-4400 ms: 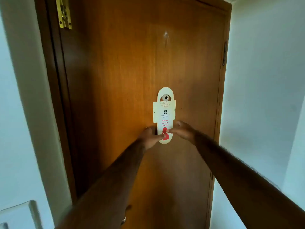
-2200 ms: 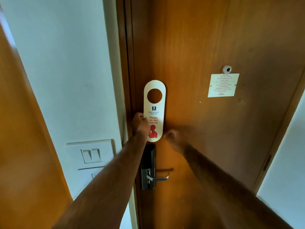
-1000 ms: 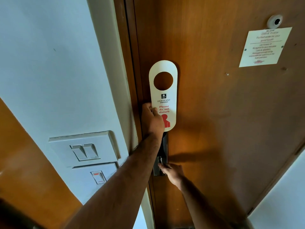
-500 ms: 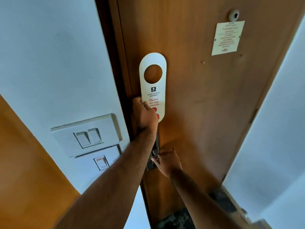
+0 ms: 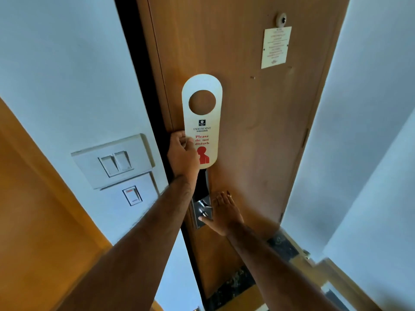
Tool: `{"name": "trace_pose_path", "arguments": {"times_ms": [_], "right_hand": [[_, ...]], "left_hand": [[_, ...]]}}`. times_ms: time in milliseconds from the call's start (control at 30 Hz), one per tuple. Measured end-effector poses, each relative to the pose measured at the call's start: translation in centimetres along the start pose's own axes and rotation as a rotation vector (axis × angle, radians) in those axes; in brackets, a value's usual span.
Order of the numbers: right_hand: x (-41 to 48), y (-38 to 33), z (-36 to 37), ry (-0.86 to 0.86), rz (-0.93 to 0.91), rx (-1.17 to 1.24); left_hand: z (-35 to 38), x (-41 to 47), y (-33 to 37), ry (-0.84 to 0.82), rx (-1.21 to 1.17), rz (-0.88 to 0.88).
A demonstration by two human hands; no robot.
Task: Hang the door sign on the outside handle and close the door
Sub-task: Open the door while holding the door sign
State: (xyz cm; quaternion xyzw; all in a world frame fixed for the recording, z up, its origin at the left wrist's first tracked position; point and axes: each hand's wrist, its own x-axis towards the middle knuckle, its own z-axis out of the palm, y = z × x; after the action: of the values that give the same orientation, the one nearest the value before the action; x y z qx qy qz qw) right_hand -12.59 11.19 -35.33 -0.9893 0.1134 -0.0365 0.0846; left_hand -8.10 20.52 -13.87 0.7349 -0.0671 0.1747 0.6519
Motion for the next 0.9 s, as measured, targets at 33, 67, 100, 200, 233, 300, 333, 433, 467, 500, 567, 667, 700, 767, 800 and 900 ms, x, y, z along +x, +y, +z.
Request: {"name": "trace_pose_path", "arguments": {"times_ms": [33,67,100,200,233,300,333,433,467,500,567,667,700,767,800,900], "right_hand": [[-0.8,0.1,0.0,-0.002,0.017,0.001],[-1.4,0.2,0.0,-0.003,0.028,-0.003],[-2.0,0.3,-0.1,-0.002,0.038,-0.009],[-4.1,0.0,-0.6,-0.001,0.073,-0.022],[-4.8,0.0,-0.6,-0.001,0.092,-0.018],[-6.1,0.0,-0.6,0.002,0.132,-0.001],[-6.6,0.0,-0.8,-0.001,0.148,0.008],[-8.1,-0.1,-1.2,-0.007,0.186,0.013],[-8.5,-0.3,-1.4,-0.008,0.197,0.004],[-8.7,-0.4,-1.6,-0.016,0.209,0.0],[-9.2,-0.8,-1.9,-0.039,0.227,-0.004],[-10.3,-0.9,-2.2,-0.062,0.248,-0.025],[-10.7,-0.8,-2.3,-0.068,0.258,-0.035],[-11.2,-0.5,-2.3,-0.081,0.276,-0.048],[-11.5,-0.4,-2.4,-0.094,0.283,-0.052],[-12.7,-0.3,-2.9,-0.099,0.304,-0.03]], "left_hand": [[-0.3,-0.5,0.1,-0.01,-0.014,0.0],[-0.5,-1.1,0.3,-0.02,-0.024,-0.001],[-0.7,-1.6,0.5,-0.029,-0.034,0.0],[-1.8,-3.2,1.0,-0.087,-0.052,0.034],[-2.2,-3.5,1.0,-0.116,-0.057,0.047],[-2.9,-4.1,1.0,-0.161,-0.066,0.062],[-3.3,-4.3,0.9,-0.182,-0.073,0.071],[-4.2,-5.3,1.0,-0.267,-0.09,0.084],[-4.8,-5.4,1.1,-0.296,-0.105,0.083],[-5.2,-5.5,1.1,-0.322,-0.119,0.085],[-6.1,-5.5,1.1,-0.351,-0.164,0.095],[-7.2,-5.4,1.2,-0.387,-0.218,0.102],[-7.5,-5.4,1.3,-0.407,-0.22,0.107],[-7.9,-5.5,1.4,-0.444,-0.244,0.113],[-8.1,-5.6,1.6,-0.453,-0.261,0.116],[-8.7,-5.5,1.7,-0.457,-0.336,0.097]]}}
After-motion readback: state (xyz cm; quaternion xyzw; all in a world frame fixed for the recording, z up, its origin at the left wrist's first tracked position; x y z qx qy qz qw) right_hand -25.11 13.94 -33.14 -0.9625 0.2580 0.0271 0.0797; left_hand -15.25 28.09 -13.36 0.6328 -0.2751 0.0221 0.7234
